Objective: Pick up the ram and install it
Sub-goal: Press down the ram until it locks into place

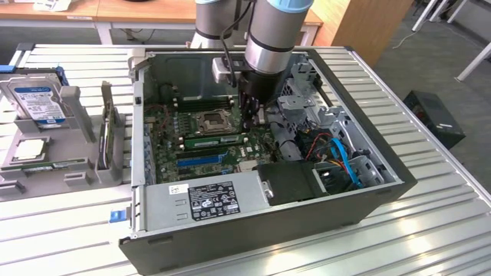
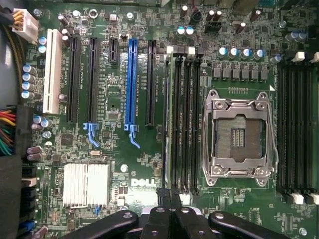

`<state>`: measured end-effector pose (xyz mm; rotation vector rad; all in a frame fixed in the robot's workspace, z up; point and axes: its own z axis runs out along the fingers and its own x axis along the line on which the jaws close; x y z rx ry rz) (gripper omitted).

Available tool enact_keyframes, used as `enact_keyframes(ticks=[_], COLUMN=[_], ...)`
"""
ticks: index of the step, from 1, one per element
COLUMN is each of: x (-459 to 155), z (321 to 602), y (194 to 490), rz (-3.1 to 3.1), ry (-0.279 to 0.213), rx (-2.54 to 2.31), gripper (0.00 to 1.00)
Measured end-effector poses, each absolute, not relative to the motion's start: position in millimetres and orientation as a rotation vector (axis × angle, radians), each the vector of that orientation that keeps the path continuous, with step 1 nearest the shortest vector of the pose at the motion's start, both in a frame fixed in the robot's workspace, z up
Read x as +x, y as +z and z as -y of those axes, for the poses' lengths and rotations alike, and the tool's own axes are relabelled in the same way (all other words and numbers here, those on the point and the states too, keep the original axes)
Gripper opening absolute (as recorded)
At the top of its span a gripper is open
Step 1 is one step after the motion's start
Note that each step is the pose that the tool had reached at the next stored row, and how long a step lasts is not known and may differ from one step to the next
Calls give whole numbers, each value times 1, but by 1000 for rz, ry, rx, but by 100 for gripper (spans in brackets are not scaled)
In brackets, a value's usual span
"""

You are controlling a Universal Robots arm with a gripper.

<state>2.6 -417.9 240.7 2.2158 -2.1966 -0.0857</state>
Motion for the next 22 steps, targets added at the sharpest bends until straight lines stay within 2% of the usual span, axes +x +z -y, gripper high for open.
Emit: enact_keyframes(ticks=[22], x=[3], z=[415], y=[231], rz=[2197], ry=[-86], rx=[2216], gripper=[10])
